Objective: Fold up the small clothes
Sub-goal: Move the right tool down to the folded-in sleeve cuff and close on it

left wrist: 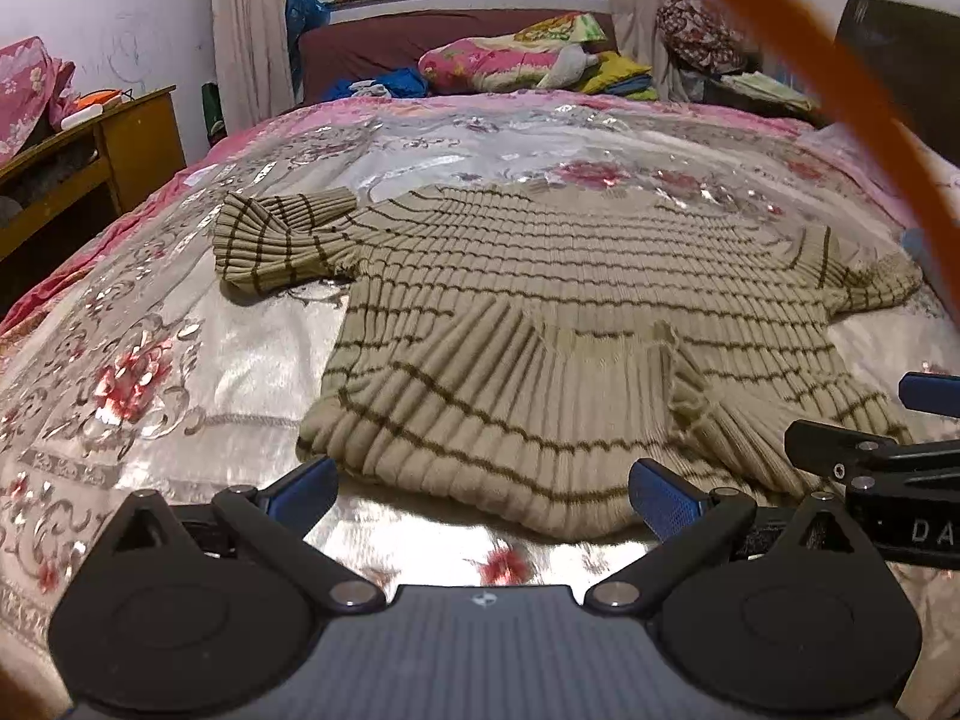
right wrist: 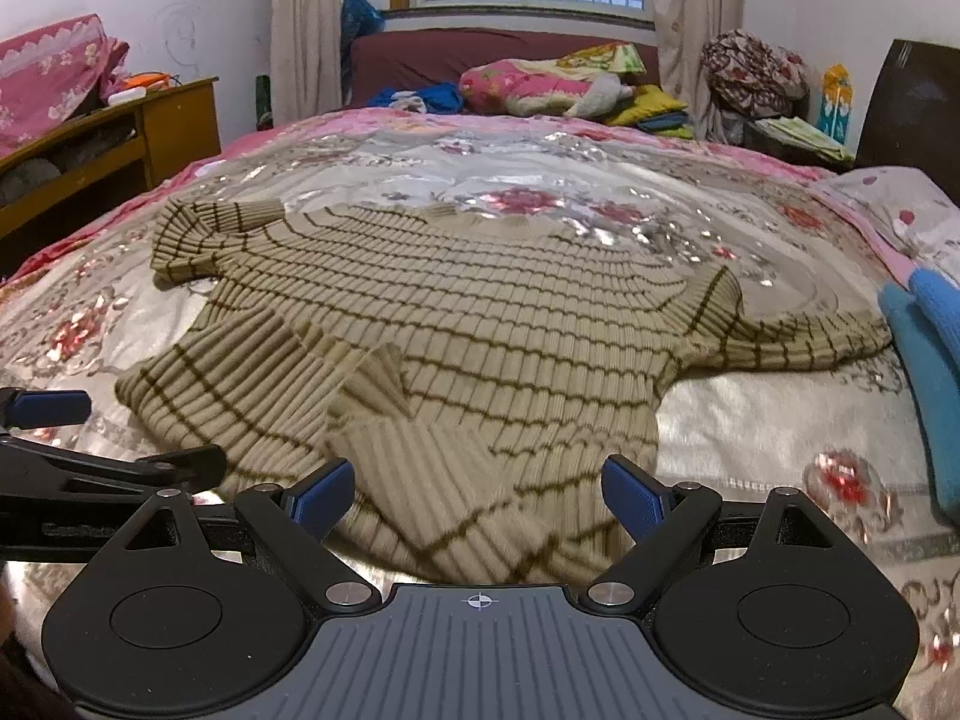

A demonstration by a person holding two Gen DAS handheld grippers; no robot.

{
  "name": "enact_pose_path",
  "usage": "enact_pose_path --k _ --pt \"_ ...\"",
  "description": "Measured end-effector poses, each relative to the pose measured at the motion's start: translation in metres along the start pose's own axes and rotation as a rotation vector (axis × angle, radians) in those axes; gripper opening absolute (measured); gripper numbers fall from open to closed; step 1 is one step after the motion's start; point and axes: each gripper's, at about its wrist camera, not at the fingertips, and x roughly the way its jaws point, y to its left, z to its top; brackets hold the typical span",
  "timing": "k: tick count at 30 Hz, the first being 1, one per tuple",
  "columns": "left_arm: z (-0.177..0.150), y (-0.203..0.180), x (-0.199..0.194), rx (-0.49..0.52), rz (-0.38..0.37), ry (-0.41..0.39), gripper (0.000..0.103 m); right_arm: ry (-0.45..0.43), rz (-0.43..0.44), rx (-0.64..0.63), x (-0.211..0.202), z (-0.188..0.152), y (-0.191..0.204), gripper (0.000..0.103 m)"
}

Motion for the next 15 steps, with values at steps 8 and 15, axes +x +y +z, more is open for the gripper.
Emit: enact_pose_path --k 8,15 --pt "0.010 0.005 0.019 0.022 0.014 0.010 0.103 0.028 0.003 -0.045 0.023 0.011 0.008 0.090" --pt "0.012 0.007 0.030 0.042 0.005 0.025 0.103 0.058 0.017 -0.058 0.037 0.012 0.010 0.090"
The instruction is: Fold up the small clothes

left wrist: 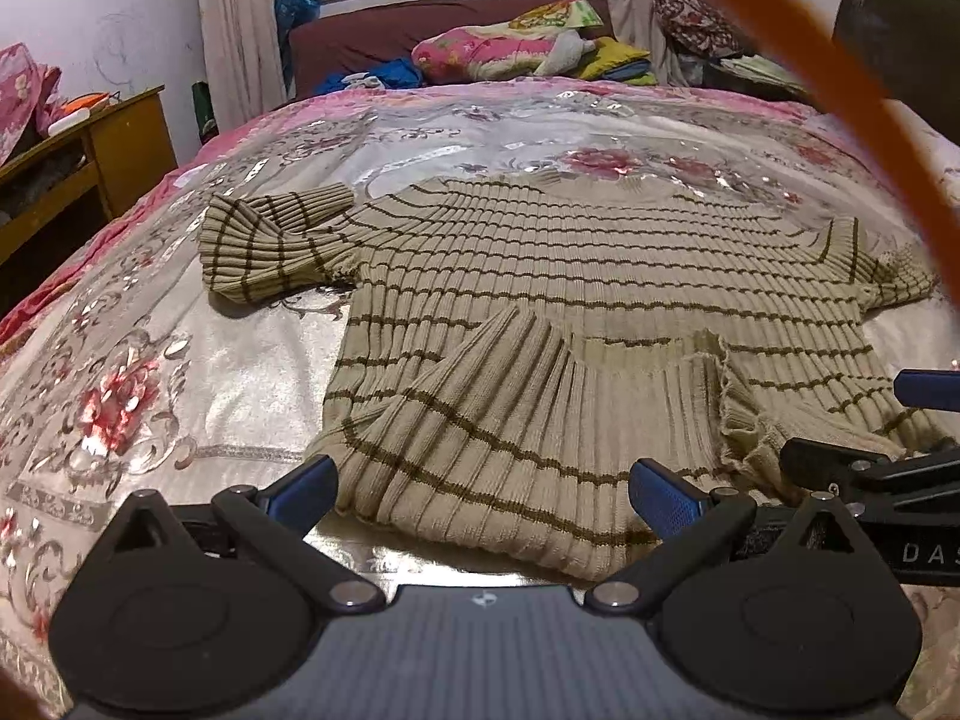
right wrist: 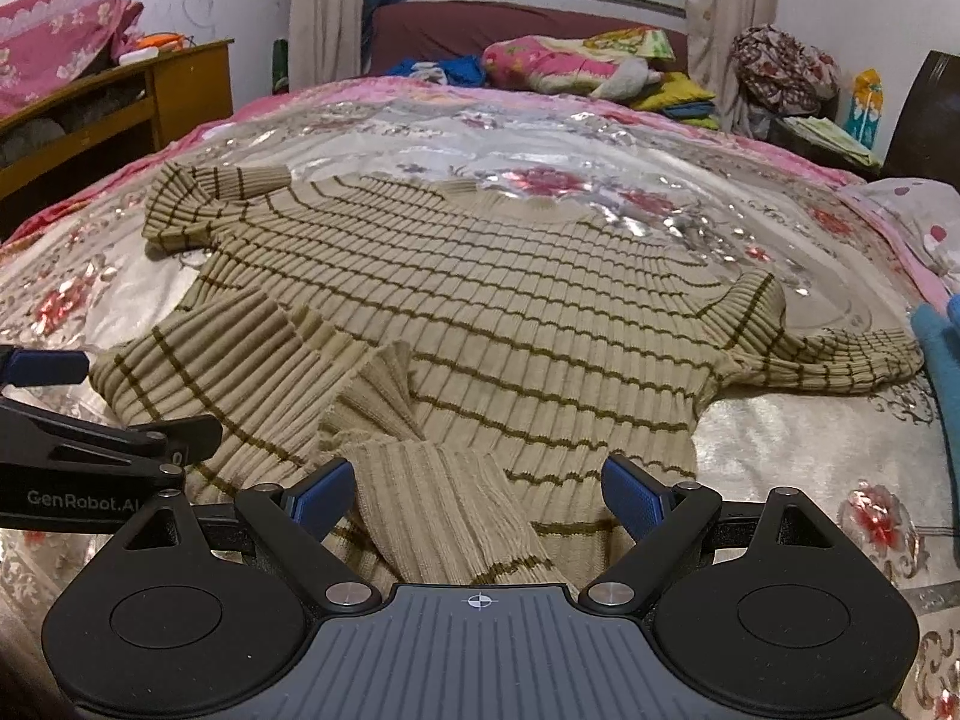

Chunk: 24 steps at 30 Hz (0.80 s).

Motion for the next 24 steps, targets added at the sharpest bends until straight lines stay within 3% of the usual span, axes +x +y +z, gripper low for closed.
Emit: enact_pose_path --k 6,9,12,14,15,20,22,24 --pt "0.004 0.004 0.006 0.004 -0.019 0.001 0.103 0.022 0.015 -0.018 0.008 -0.001 -0.001 0.089" --pt "0.006 0.005 0.009 0.013 -0.019 0.002 0.103 0.034 0.030 -0.025 0.011 -0.001 -0.002 0.080" --pt "0.007 0.005 0.011 0.036 -0.011 0.001 0.103 0.051 0.048 -0.031 0.013 -0.002 -0.004 0.065" --pt "0.008 0.005 0.012 0.050 -0.010 -0.001 0.103 0.061 0.061 -0.031 0.014 -0.003 -0.005 0.042" --pt "0.009 0.005 0.013 0.055 -0.013 -0.003 0.103 0.067 0.071 -0.030 0.014 -0.003 -0.006 0.038" --pt "0.011 0.010 0.015 0.042 -0.049 0.022 0.078 0.065 0.107 -0.037 0.004 -0.002 -0.011 0.015" --pt "0.010 0.013 0.016 0.030 -0.063 0.038 0.062 0.055 0.115 -0.033 -0.003 -0.003 -0.015 0.013" --pt "0.008 0.017 0.015 0.021 -0.074 0.048 0.052 0.046 0.123 -0.025 -0.011 -0.003 -0.020 0.012"
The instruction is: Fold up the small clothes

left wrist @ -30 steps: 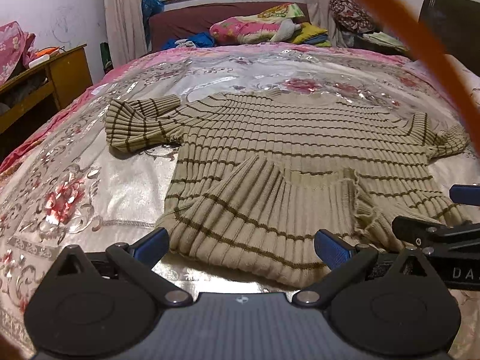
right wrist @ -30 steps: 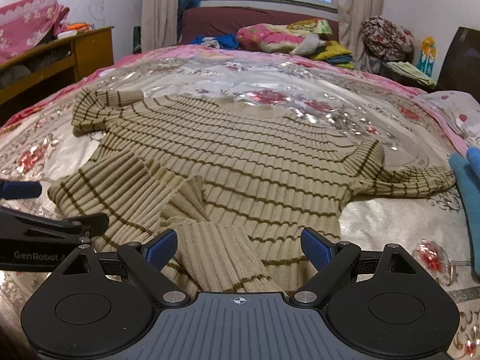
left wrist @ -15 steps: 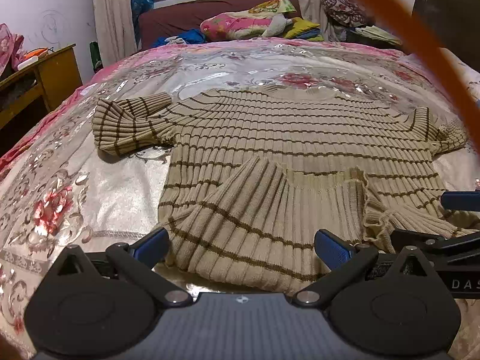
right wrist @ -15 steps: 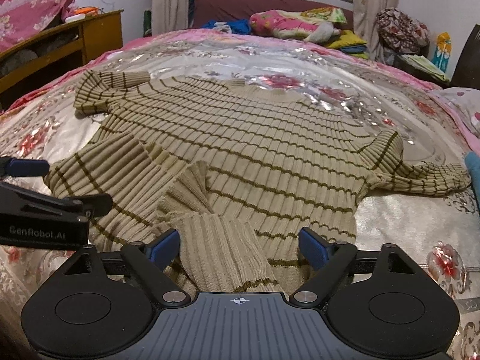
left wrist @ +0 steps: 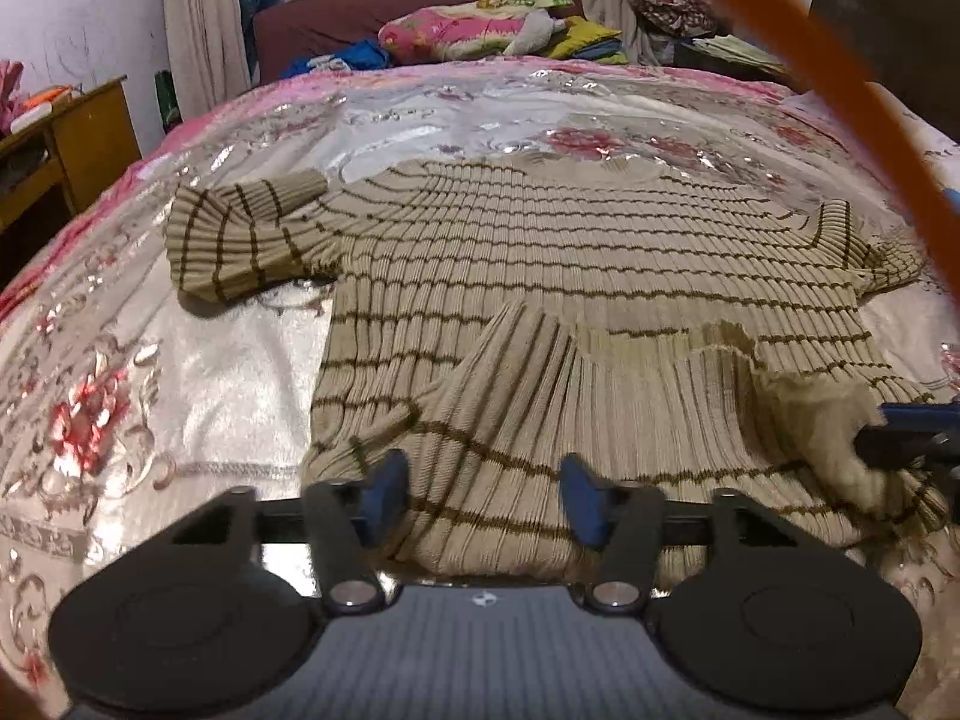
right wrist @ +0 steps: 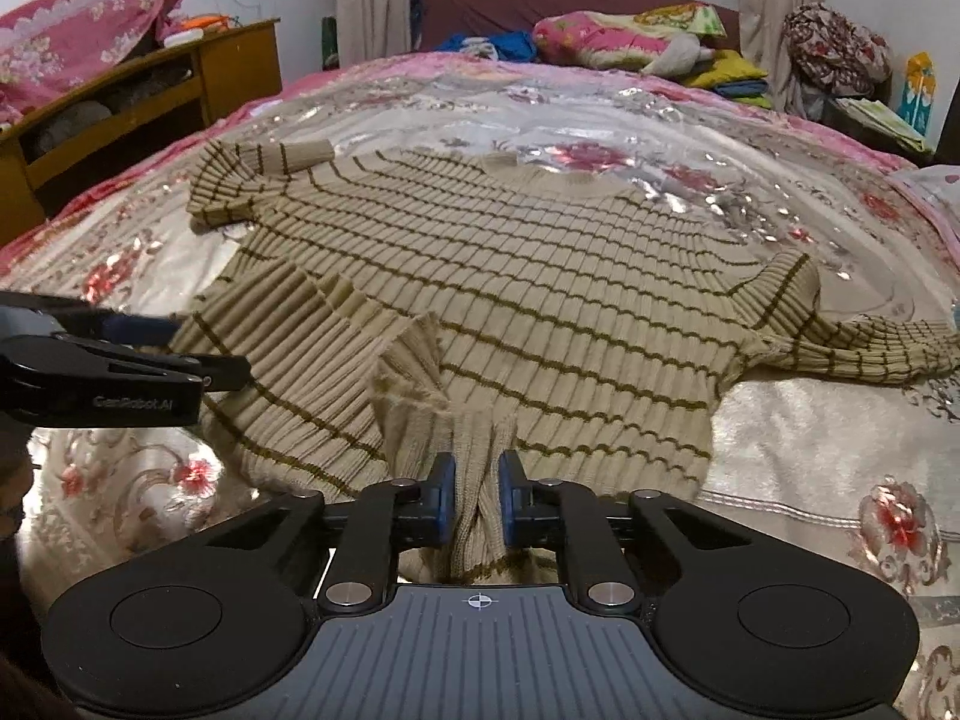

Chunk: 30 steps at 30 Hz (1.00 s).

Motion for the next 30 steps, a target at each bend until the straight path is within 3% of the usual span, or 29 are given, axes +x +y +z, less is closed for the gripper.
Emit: enact_pose_path --k 7,15,18,23,24,26,30 --pt "-0.016 0.018 -0.016 -0.010 -0.063 0.016 0.038 -0.020 0.017 0.037 -0.036 -0.010 -0.022 0.003" --pt "-0.030 0.034 -0.037 -0.045 -0.101 0.036 0.037 -0.013 -0.005 0.077 -0.076 -0.036 -0.052 0.001" --pt "-0.025 0.034 -0.037 -0.049 -0.099 0.035 0.038 0.006 -0.025 0.093 -0.074 -0.040 -0.059 0.011" --pt "-0.013 0.028 -0.039 -0.033 -0.102 0.010 0.047 -0.016 -0.006 0.124 -0.062 -0.035 -0.053 0.014" --pt "-0.011 0.027 -0.038 -0.023 -0.099 0.006 0.050 -0.020 -0.002 0.117 -0.059 -0.032 -0.051 0.017" --pt "-0.008 0.025 -0.036 -0.009 -0.093 0.001 0.054 -0.026 0.012 0.108 -0.049 -0.023 -0.046 0.032" --pt "-0.004 0.026 -0.029 -0.011 -0.093 -0.001 0.060 0.017 0.058 0.126 -0.018 -0.006 -0.042 0.040"
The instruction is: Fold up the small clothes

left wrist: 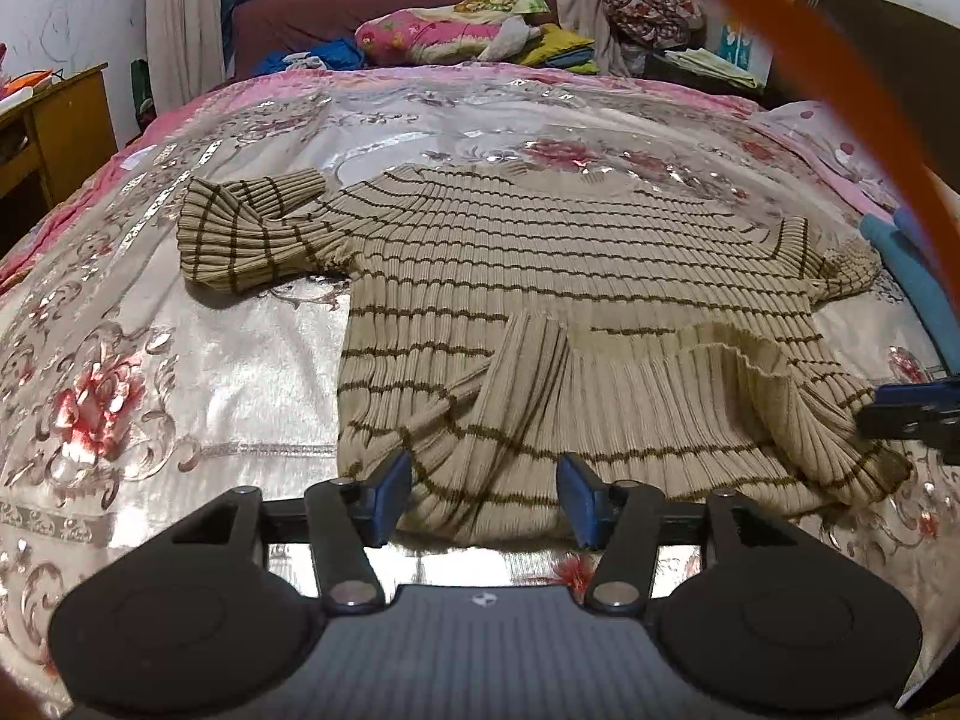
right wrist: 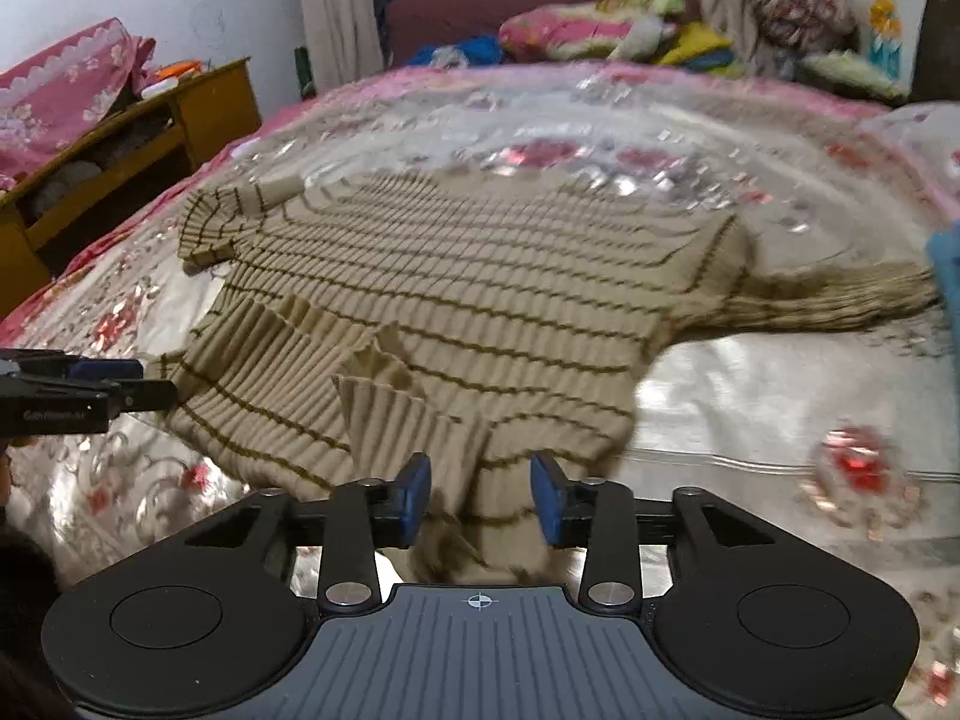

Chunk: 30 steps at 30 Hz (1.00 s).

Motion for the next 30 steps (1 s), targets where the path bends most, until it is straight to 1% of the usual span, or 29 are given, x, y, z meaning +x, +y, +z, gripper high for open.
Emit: enact_pose_path --k 4,6,8,9,10,11,15,18,22,23,26,30 --pt "0.002 0.006 0.011 -0.008 0.006 0.011 0.062 0.082 0.029 0.045 0.035 0.006 0.000 0.041" --pt "0.003 0.010 0.015 -0.010 0.009 0.013 0.062 0.111 0.042 0.065 0.047 0.004 -0.002 0.039" --pt "0.006 0.015 0.018 -0.012 0.005 0.004 0.062 0.098 0.067 0.062 0.047 0.003 -0.001 0.021" --pt "0.008 0.017 0.020 -0.013 0.002 -0.002 0.062 0.096 0.080 0.059 0.045 0.003 -0.001 0.018" --pt "0.010 0.019 0.021 -0.016 0.002 -0.008 0.062 0.095 0.087 0.056 0.042 0.003 -0.002 0.011" --pt "0.013 0.021 0.022 -0.022 -0.001 -0.013 0.062 0.095 0.094 0.051 0.039 0.003 -0.003 0.006" --pt "0.023 0.032 0.021 -0.064 -0.040 -0.036 0.063 0.079 0.148 0.037 0.012 -0.001 -0.008 0.006" --pt "0.030 0.035 0.021 -0.076 -0.048 -0.055 0.064 0.050 0.175 0.014 -0.016 -0.008 -0.011 0.005" --pt "0.035 0.035 0.028 -0.101 -0.087 -0.049 0.066 0.057 0.165 0.001 -0.043 -0.023 -0.022 0.004" --pt "0.035 0.031 0.029 -0.093 -0.104 -0.047 0.066 0.058 0.157 -0.008 -0.049 -0.027 -0.025 0.004" --pt "0.030 0.013 0.032 -0.028 -0.134 -0.040 0.066 0.082 0.105 -0.026 -0.057 -0.042 -0.032 0.004" --pt "0.013 -0.011 0.033 0.056 -0.215 0.035 0.065 0.121 0.052 -0.020 -0.057 -0.055 -0.039 0.004"
